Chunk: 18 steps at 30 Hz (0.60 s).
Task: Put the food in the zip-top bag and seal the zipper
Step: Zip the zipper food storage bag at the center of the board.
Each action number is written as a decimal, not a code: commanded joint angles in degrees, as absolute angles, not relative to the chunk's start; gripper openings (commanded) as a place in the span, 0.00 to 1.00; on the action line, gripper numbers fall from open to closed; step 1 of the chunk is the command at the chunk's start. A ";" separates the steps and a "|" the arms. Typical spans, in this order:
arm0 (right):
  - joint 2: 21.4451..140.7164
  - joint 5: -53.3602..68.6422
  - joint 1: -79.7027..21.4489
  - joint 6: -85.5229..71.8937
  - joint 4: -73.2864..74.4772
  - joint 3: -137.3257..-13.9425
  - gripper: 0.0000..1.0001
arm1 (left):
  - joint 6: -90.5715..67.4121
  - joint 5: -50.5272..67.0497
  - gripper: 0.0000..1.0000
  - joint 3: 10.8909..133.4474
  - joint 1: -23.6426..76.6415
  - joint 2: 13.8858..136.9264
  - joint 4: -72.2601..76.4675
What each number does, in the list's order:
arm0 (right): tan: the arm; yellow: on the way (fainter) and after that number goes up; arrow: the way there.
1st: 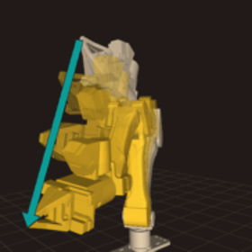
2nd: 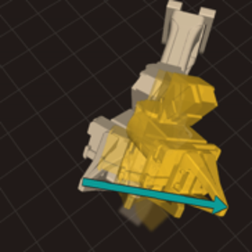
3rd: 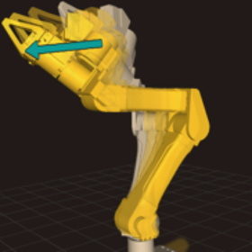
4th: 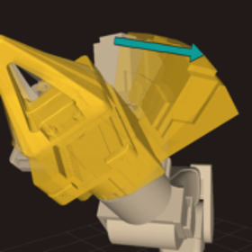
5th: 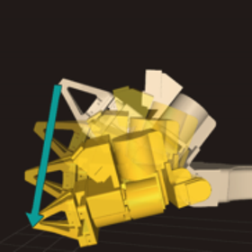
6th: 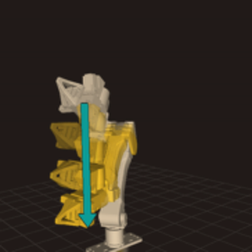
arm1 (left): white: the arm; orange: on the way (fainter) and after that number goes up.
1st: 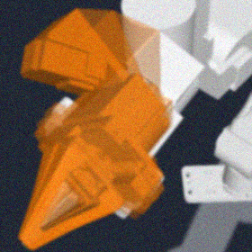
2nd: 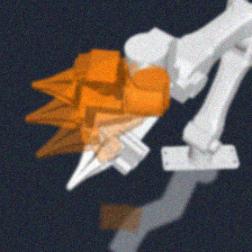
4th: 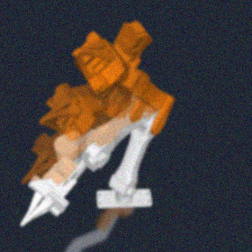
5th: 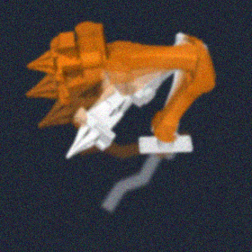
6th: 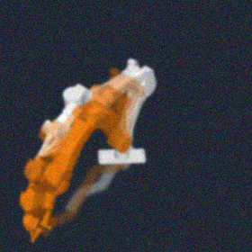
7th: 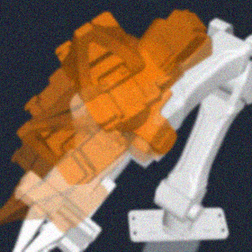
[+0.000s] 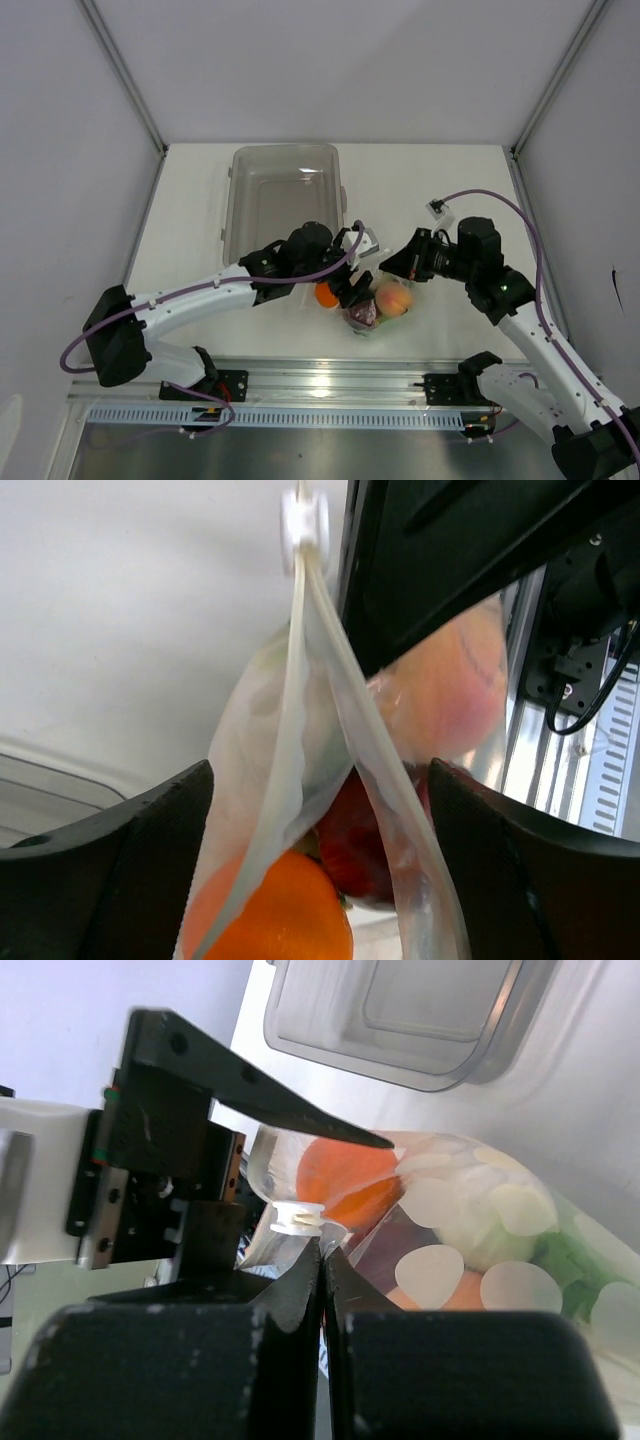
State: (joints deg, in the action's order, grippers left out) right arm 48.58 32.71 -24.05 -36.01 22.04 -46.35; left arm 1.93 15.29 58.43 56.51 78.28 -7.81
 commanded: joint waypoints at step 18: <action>46.67 29.16 -27.16 -26.64 27.87 -48.96 0.22 | 1.41 20.82 0.01 55.64 56.25 74.27 -7.65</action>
